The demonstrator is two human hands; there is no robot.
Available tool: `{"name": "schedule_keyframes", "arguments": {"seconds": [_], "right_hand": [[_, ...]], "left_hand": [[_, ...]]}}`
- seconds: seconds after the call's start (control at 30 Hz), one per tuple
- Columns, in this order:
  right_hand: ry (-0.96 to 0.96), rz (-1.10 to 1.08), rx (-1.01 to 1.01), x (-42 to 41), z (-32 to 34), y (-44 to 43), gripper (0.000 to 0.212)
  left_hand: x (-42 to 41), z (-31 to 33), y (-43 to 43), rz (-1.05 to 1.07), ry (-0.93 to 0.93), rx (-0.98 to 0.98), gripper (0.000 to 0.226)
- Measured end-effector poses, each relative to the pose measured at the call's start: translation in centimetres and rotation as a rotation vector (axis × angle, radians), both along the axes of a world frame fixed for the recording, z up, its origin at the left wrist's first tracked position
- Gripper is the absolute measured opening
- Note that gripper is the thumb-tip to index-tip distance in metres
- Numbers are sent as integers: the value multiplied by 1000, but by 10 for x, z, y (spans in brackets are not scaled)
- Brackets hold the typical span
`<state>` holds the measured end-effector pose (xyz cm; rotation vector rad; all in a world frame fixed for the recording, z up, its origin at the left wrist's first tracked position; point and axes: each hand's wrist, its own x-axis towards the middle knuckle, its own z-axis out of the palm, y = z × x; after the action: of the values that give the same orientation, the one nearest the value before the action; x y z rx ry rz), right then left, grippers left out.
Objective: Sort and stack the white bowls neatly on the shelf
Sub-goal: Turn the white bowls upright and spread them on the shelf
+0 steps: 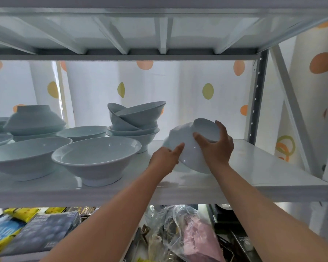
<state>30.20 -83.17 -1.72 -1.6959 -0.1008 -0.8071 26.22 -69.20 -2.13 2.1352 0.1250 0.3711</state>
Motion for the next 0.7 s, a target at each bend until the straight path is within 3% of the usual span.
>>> {"name": "schedule_keyframes", "arguments": {"seconds": [0.2, 0.3, 0.37, 0.53, 0.7], "right_hand": [[-28, 39, 120, -15, 0, -7, 81], [-27, 59, 192, -22, -1, -14, 80], [-1, 114, 264, -26, -1, -18, 81], [66, 344, 353, -35, -7, -29, 100], [219, 549, 183, -35, -19, -45, 98]], "left_hand": [[-6, 10, -19, -174, -135, -532, 41], [-11, 16, -28, -220, -183, -605, 45], [-15, 23, -32, -185, -226, -535, 42], [-24, 45, -36, -77, -368, -118, 33], [-36, 52, -27, -116, -421, 242, 26]]}}
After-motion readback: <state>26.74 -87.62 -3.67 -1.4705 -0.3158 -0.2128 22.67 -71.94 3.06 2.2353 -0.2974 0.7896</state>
